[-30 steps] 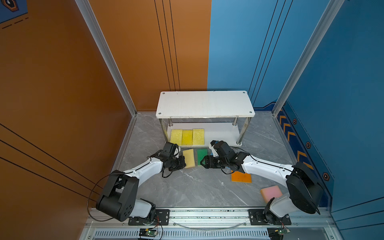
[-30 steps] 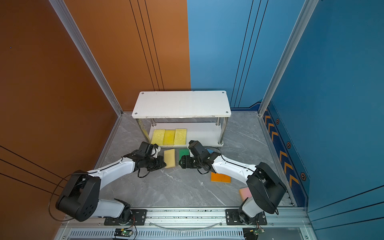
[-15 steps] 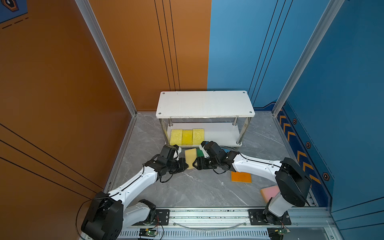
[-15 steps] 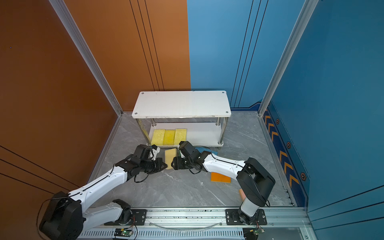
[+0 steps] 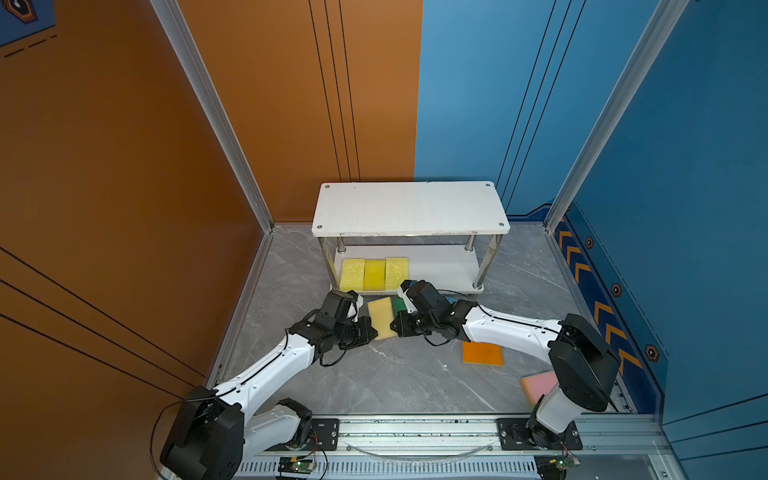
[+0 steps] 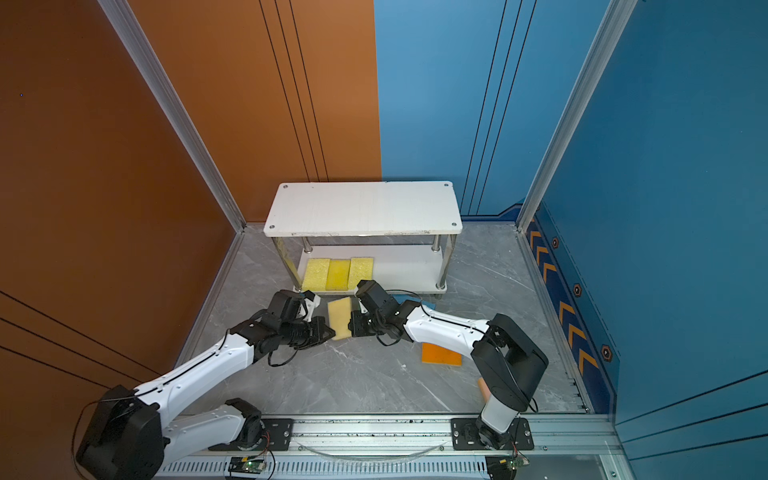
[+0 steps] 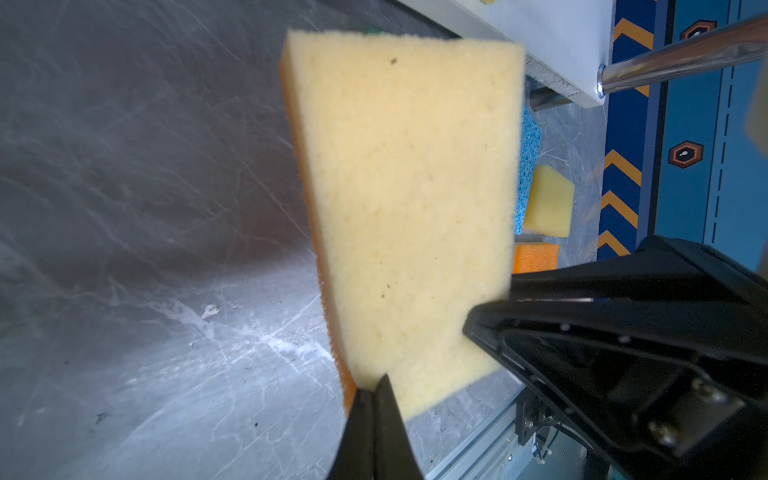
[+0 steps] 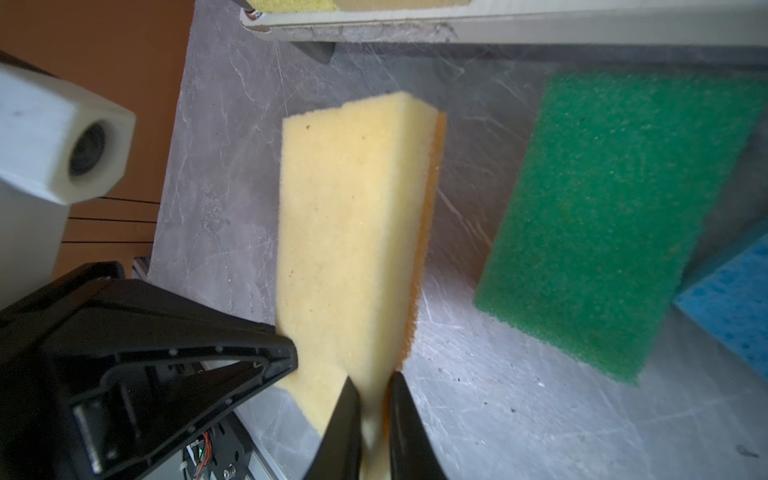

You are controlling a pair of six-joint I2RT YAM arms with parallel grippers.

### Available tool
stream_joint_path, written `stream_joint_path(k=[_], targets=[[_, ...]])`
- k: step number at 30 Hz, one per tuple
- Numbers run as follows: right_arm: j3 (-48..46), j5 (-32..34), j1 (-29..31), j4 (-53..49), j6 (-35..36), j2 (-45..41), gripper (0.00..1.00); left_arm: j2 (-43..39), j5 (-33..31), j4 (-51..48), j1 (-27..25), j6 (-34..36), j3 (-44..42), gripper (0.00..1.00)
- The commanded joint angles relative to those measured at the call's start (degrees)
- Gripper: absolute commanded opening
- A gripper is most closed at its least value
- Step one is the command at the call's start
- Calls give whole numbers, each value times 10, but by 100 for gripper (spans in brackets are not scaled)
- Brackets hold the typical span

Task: Place and organize the cleaning sponges onto the shelf
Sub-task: 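Close the right gripper on the beige sponge and lift it, then carry the beige sponge into the lower tier beside the yellow sponges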

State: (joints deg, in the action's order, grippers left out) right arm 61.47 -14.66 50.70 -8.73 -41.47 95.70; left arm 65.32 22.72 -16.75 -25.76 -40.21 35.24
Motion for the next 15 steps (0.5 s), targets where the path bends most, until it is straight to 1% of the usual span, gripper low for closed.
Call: stream_joint_path(k=[1, 2, 4, 5, 9, 11, 15], targets=[[-2, 17, 4, 9, 1, -6, 6, -4, 6, -14, -8, -6, 12, 0], [-5, 23, 4, 8, 1, -12, 5, -6, 7, -14, -8, -7, 13, 1], [-12, 41, 4, 2, 3, -25, 3, -12, 6, -15, -8, -9, 13, 22], [-16, 52, 3, -3, 3, -34, 3, -16, 7, -15, -7, -11, 14, 30], [-36, 95, -11, -16, 11, -81, 2, -42, 8, -39, -2, -8, 21, 54], [-43, 113, -23, -25, 18, -110, 2, -60, 9, -53, 5, -7, 25, 64], [-50, 132, -64, -38, 28, -155, 2, -100, 13, -72, 23, -6, 25, 72]])
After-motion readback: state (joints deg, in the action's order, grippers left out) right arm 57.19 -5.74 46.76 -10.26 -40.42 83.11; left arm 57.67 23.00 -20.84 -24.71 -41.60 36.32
